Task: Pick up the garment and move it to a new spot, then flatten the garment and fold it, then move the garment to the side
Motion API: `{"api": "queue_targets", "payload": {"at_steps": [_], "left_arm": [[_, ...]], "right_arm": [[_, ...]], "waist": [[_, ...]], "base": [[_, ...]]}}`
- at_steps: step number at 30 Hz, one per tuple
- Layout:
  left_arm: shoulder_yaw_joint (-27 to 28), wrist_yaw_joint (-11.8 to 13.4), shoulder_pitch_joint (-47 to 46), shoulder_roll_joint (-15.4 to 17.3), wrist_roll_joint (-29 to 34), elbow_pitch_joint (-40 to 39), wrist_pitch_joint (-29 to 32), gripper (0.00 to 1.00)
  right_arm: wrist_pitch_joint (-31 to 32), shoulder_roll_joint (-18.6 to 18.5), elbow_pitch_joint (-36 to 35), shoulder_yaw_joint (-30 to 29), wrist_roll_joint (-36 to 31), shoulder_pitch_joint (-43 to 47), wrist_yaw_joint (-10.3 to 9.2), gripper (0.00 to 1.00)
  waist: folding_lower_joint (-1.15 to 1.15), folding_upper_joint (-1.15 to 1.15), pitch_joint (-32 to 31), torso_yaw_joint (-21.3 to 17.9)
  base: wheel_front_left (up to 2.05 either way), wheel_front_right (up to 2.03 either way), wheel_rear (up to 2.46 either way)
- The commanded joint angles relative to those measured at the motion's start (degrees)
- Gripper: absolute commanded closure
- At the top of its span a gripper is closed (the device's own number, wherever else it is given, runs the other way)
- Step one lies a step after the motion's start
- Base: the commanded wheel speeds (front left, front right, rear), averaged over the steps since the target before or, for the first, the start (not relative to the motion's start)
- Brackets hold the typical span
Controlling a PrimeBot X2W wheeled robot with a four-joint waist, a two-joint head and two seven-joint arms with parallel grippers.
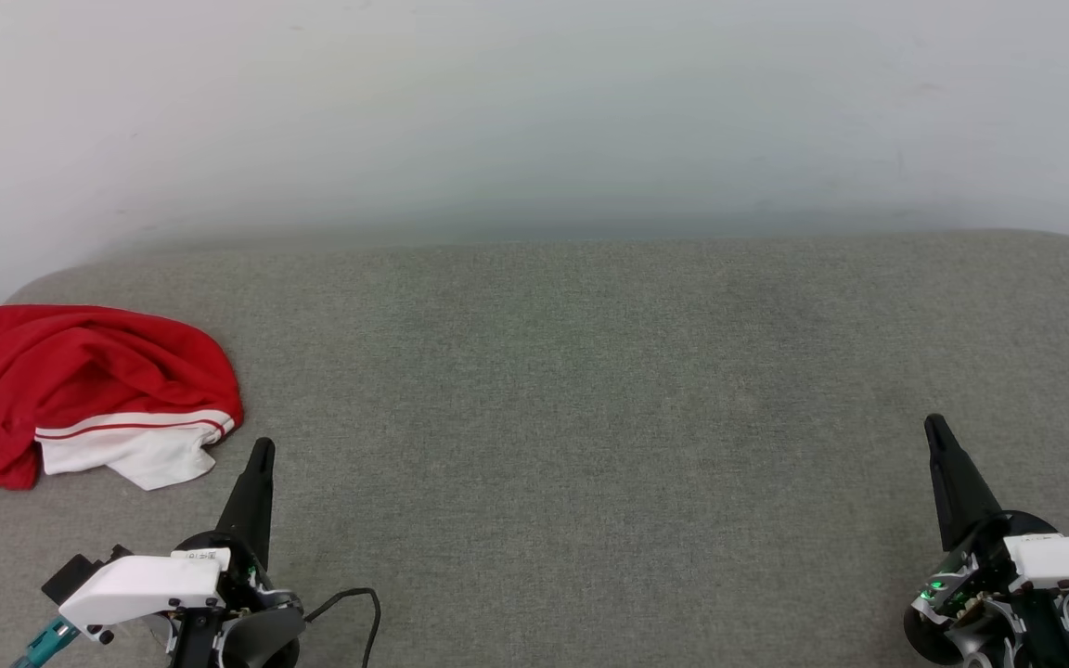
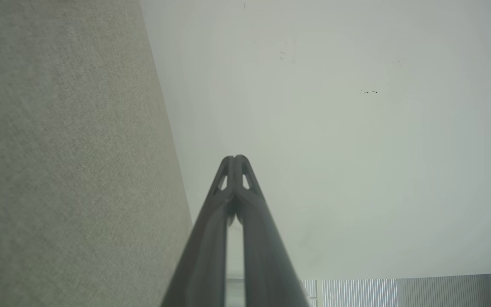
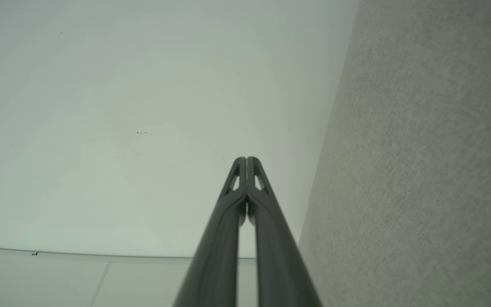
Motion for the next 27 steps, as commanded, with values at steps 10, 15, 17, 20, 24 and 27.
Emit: {"api": "queue_targets", "payload": {"at_steps": [10, 15, 17, 20, 24, 27], "left_arm": [[0.14, 0.00, -0.53, -0.07, 0.10, 0.04, 0.09, 1.00], [0.14, 0.00, -0.53, -0.07, 0.10, 0.04, 0.09, 1.00], [0.14, 0.00, -0.53, -0.07, 0.10, 0.04, 0.09, 1.00], [0.14, 0.00, -0.53, -0.07, 0.09, 0.04, 0.09, 1.00], [0.14, 0.00, -0.53, -0.07, 0.09, 0.04, 0.09, 1.00], [0.14, 0.00, -0.53, -0.07, 0.09, 0.04, 0.09, 1.00]], "right_arm": [[-0.01, 0.25, 0.05, 0.03, 0.18, -0.60, 0.00, 1.00], [-0.01, 0.25, 0.05, 0.03, 0.17, -0.60, 0.00, 1.00], [-0.01, 0.25, 0.05, 0.03, 0.18, -0.60, 0.00, 1.00], [-0.01, 0.25, 0.05, 0.03, 0.18, -0.60, 0.00, 1.00], [-0.01, 0.25, 0.05, 0.03, 0.18, -0.60, 0.00, 1.00], [-0.01, 0.25, 0.05, 0.03, 0.18, -0.60, 0.00, 1.00]], "waist": [[0.00, 0.00, 0.00, 0.00], [0.00, 0.00, 0.00, 0.00], [0.00, 0.00, 0.00, 0.00], [0.00, 0.00, 0.00, 0.00], [0.00, 0.00, 0.00, 0.00], [0.00, 0.00, 0.00, 0.00]], "base": [[0.00, 0.00, 0.00], [0.00, 0.00, 0.00], [0.00, 0.00, 0.00], [0.00, 0.00, 0.00], [0.00, 0.00, 0.00], [0.00, 0.00, 0.00]]}}
